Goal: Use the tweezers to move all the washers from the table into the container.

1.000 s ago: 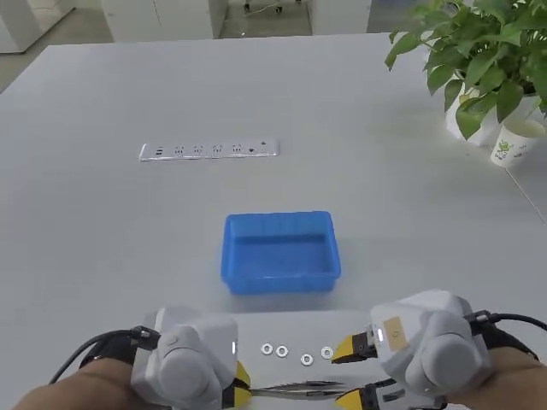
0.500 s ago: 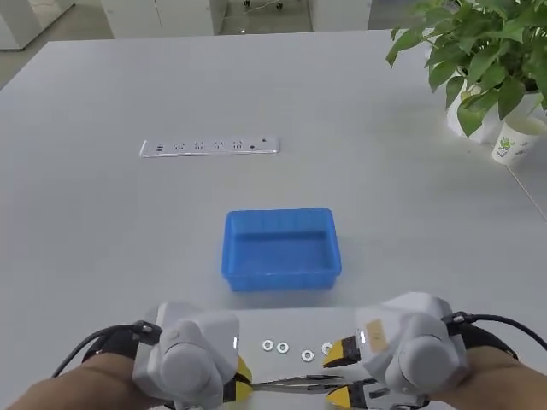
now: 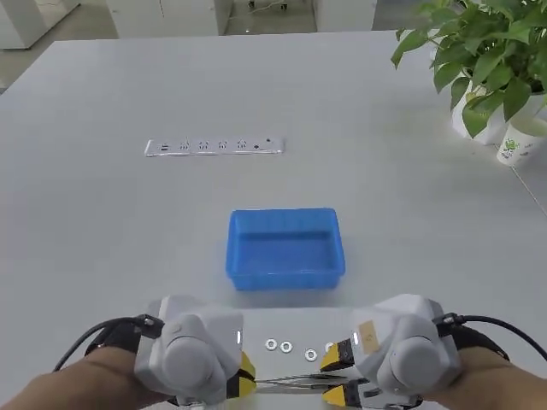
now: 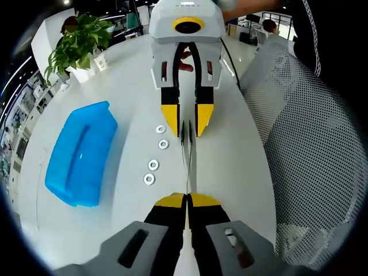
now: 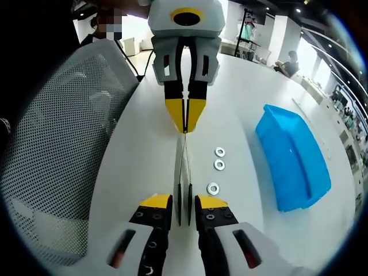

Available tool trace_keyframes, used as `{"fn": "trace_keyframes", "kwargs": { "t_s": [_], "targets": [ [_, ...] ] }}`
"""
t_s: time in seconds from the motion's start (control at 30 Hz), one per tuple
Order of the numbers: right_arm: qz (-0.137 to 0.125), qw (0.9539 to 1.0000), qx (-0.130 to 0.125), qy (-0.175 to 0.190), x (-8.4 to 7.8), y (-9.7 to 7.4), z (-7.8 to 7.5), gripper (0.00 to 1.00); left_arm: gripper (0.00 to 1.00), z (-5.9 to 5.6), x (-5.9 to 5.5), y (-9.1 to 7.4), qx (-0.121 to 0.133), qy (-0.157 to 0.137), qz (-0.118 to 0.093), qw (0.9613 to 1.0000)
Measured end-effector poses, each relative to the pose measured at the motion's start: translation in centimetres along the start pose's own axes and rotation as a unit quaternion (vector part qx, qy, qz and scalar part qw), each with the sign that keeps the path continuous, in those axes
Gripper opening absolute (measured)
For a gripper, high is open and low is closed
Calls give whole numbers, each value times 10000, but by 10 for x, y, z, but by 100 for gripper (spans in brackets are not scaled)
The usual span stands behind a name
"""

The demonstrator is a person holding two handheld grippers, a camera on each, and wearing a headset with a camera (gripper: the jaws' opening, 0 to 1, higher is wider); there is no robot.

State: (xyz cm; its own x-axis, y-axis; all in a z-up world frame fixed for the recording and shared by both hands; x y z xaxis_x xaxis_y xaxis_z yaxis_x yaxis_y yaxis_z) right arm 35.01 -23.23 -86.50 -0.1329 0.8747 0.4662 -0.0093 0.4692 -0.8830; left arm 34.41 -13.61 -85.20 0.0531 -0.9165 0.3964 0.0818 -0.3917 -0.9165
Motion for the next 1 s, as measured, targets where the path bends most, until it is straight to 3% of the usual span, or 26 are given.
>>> {"fn": "trace_keyframes", "kwargs": {
  "t_s": [0.67, 1.0],
  "targets": [
    [51, 9999, 21, -135, 3, 3, 0, 14, 4, -1, 19, -22, 74, 58, -142, 9999],
    [23, 10000, -14, -72, 5, -3, 0, 12, 5, 0, 34, -38, 67, 75, -344, 9994]
  ]
}}
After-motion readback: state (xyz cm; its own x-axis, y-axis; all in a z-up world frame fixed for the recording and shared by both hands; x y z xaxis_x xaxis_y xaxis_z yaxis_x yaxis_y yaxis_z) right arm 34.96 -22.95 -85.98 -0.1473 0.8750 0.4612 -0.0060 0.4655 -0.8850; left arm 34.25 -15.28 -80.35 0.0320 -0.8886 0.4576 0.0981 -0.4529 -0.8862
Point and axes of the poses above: the centre of the closed fingertips' face, and the gripper's own axes: y roughly forward along the fingers, z roughly to its left, x roughly out of its top, the point moved 3 cm from there along -y, roughly backward along the fingers, and after that the axes turned 10 degrees about z, right-handed, at the moved point
